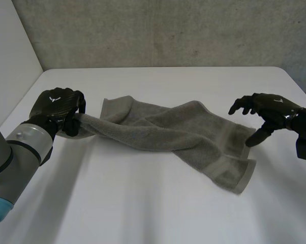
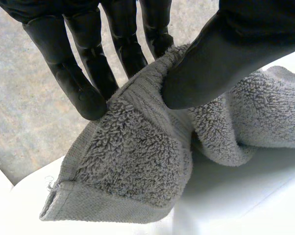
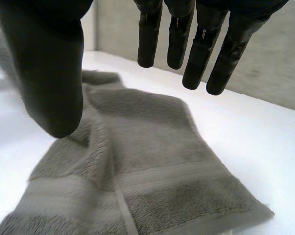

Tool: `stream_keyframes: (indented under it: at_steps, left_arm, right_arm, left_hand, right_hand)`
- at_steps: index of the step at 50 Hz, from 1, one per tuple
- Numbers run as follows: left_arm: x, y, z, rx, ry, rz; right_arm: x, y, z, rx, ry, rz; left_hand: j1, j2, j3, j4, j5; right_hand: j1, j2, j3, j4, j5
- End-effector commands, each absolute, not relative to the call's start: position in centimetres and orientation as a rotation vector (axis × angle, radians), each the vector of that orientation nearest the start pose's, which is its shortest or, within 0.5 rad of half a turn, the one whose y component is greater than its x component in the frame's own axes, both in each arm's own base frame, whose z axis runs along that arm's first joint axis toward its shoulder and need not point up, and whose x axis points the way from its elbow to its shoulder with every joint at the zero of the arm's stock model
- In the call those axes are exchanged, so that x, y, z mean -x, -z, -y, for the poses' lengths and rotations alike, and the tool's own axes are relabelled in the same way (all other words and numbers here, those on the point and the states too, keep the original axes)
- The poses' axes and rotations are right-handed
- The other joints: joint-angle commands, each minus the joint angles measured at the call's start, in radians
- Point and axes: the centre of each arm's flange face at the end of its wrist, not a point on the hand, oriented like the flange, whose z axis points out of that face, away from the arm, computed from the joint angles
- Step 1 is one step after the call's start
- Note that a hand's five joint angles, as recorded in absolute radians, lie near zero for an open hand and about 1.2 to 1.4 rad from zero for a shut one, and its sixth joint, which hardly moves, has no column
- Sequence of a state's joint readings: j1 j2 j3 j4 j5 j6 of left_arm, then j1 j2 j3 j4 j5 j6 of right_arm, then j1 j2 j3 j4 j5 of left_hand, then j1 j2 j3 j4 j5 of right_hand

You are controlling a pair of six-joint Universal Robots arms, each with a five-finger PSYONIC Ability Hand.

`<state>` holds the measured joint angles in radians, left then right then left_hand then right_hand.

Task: Fold the towel.

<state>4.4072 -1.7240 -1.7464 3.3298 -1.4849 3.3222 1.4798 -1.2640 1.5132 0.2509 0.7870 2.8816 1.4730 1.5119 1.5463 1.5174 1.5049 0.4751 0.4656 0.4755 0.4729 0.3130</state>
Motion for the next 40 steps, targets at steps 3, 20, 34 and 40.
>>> stream_keyframes:
  at_steps: [3, 20, 34, 40]
  left_arm:
    - [23.2, -23.0, 26.1, -0.699, 2.175, -2.379]
    - [23.1, -24.2, 26.1, -0.685, 2.219, -2.339]
    - [23.0, -24.8, 26.6, -0.671, 2.248, -2.309]
    - [23.2, -25.9, 27.1, -0.617, 2.314, -2.307]
  right_arm:
    - [-19.7, -19.9, 31.8, 0.362, 1.467, -2.242]
    - [-24.6, -14.6, 32.0, 0.388, 1.277, -2.282]
    - [-24.6, -13.9, 32.7, 0.391, 1.263, -2.329]
    - [-25.1, -14.3, 32.8, 0.444, 1.229, -2.323]
  left_hand:
    - [-0.077, -0.116, -0.150, -0.121, -0.283]
    - [-0.077, -0.116, -0.150, -0.121, -0.283]
    - [-0.077, -0.116, -0.150, -0.121, -0.283]
    - [-0.077, -0.116, -0.150, -0.121, -0.283]
  right_hand:
    - [-0.026, -0.017, -0.026, -0.024, -0.038]
    - [-0.011, -0.002, -0.012, -0.009, -0.024]
    - [0.320, 0.330, 0.320, 0.323, 0.308]
    - [0.921, 0.931, 0.921, 0.923, 0.909]
